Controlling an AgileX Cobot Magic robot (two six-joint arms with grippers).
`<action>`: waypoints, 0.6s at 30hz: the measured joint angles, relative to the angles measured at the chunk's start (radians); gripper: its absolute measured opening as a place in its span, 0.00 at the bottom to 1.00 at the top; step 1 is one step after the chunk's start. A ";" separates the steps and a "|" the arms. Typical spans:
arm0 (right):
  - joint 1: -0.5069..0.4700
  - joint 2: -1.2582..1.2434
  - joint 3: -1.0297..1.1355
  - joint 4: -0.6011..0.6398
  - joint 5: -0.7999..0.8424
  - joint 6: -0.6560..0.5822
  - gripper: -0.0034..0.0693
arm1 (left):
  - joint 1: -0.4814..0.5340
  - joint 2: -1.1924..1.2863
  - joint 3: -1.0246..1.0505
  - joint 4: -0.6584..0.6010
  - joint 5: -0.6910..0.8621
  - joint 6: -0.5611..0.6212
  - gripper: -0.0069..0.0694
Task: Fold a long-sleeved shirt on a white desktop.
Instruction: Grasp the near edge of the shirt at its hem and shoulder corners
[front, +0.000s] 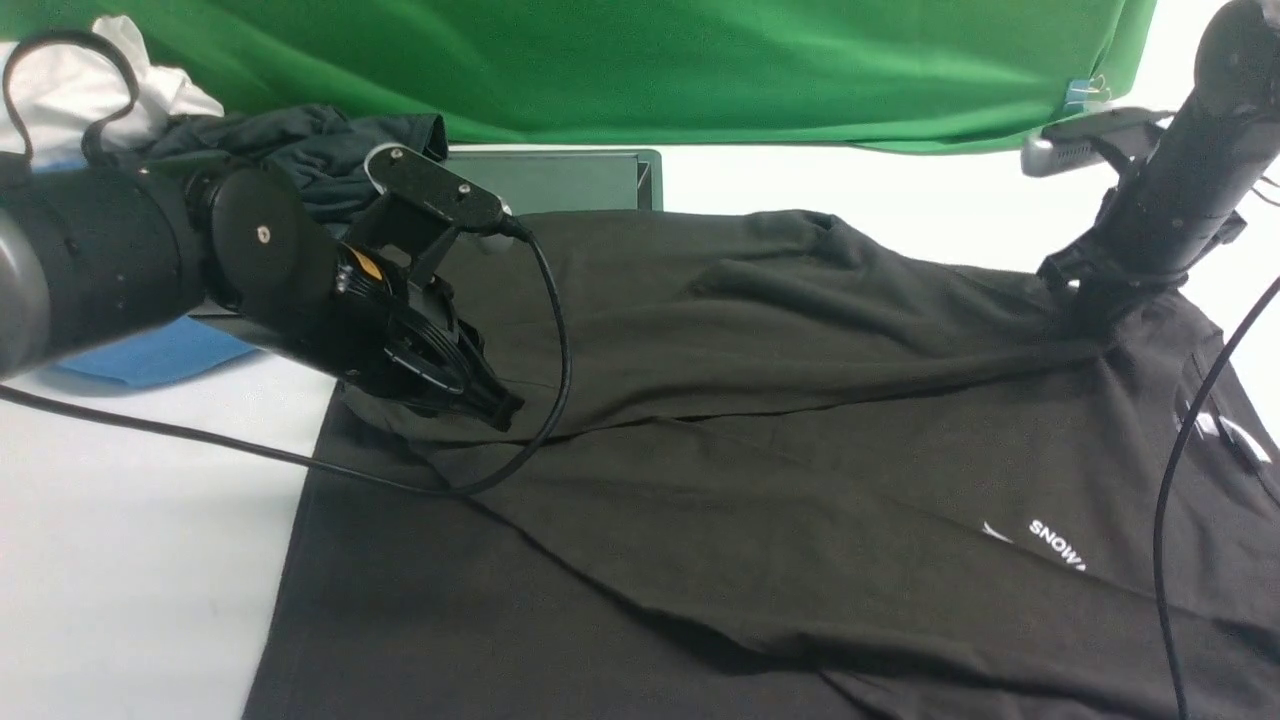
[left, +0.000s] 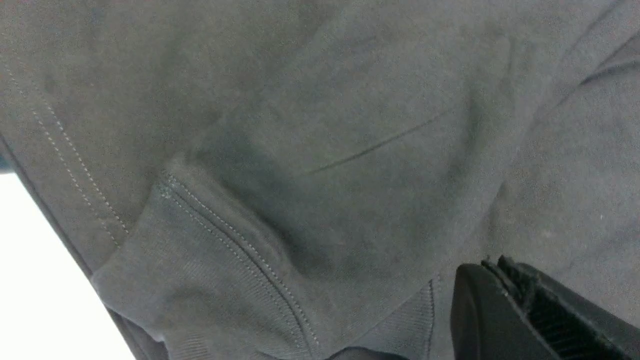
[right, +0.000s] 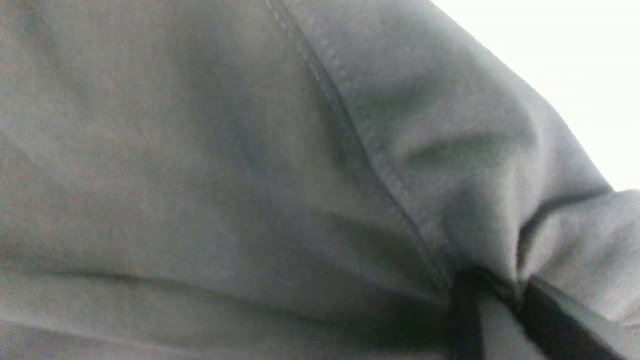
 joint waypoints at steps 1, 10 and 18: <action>0.000 0.000 0.000 -0.002 -0.019 0.010 0.15 | 0.000 0.000 0.000 0.000 0.000 0.000 0.11; 0.000 0.000 0.000 -0.007 -0.179 0.051 0.22 | 0.000 0.000 0.000 0.000 -0.003 -0.001 0.11; 0.000 -0.017 -0.001 -0.015 -0.170 0.060 0.76 | -0.034 -0.101 0.000 0.007 0.129 0.079 0.11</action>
